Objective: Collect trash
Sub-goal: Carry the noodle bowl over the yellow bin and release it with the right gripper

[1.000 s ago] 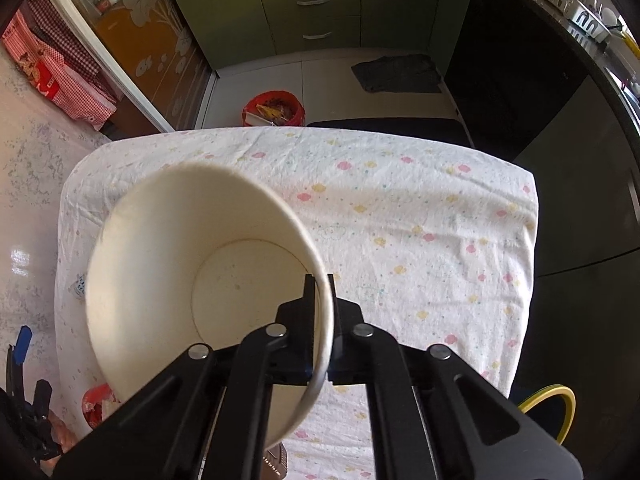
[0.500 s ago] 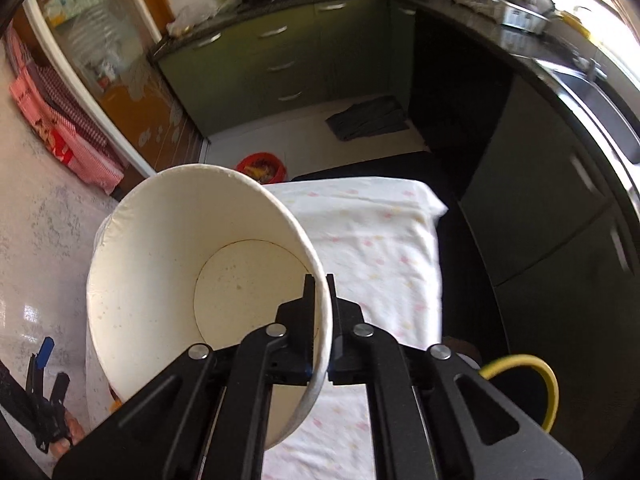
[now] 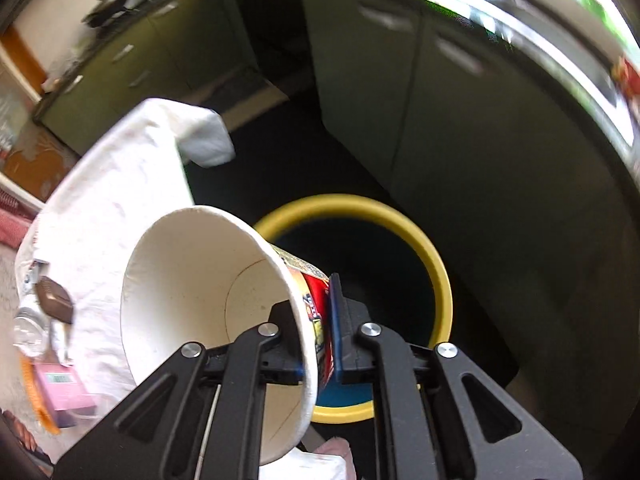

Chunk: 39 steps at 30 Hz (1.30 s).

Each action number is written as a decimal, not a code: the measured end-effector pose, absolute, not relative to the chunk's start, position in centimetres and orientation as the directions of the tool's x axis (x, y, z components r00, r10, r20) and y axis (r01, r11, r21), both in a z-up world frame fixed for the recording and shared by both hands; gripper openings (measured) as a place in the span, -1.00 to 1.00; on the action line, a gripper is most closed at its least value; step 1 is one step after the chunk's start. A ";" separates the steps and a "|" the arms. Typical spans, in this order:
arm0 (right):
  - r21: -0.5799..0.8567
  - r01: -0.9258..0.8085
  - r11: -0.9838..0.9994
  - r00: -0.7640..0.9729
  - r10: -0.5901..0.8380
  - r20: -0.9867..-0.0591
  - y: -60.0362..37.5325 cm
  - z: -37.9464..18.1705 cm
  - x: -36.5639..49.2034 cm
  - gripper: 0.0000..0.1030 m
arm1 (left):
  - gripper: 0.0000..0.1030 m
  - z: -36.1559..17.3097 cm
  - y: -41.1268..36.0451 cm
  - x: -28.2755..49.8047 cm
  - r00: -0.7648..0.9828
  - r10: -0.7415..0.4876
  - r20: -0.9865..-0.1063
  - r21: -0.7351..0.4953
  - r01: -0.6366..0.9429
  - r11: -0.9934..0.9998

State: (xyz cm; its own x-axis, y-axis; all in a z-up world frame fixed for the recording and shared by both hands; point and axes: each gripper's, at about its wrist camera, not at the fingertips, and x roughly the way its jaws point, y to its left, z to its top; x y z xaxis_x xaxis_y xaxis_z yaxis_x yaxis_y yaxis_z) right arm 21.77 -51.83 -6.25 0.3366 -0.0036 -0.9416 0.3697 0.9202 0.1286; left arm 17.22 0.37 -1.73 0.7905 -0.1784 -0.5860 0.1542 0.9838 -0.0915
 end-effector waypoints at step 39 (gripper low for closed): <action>0.218 0.229 0.949 0.405 0.110 -0.908 -48.0 -9.6 20.5 -0.22 | 0.93 -3.7 -8.7 13.5 0.568 -0.386 -0.727 -0.002 0.560 0.829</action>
State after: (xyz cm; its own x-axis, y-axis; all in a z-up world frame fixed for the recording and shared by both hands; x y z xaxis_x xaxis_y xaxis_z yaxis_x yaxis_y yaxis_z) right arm 20.45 -48.01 -9.63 0.4053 0.1103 -0.9075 0.2290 0.9488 0.2175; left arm 13.47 -8.73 -3.74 0.5683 -0.3858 -0.7268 0.5597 0.8287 -0.0023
